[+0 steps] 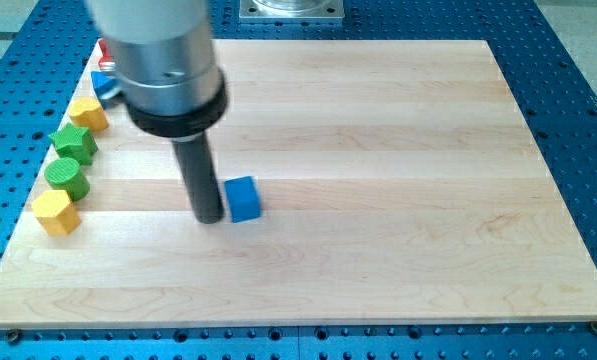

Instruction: Push the hexagon diagonal to the green circle

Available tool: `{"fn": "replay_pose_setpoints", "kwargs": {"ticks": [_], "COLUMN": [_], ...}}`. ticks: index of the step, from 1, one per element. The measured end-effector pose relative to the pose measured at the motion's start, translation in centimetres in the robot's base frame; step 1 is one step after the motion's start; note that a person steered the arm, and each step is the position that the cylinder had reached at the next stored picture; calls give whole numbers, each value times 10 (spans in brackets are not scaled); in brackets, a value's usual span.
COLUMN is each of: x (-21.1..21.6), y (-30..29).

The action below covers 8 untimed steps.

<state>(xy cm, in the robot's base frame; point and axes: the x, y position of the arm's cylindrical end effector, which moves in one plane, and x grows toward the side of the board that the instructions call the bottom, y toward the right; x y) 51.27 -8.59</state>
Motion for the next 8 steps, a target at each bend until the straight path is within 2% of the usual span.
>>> {"fn": "replay_pose_setpoints", "kwargs": {"ticks": [1,2,3,4,5,6,7,8], "x": [66,64,45,12,-2,2,9,45], "y": [-85,-199,-219,-203,-165,-122,-154,-156]}}
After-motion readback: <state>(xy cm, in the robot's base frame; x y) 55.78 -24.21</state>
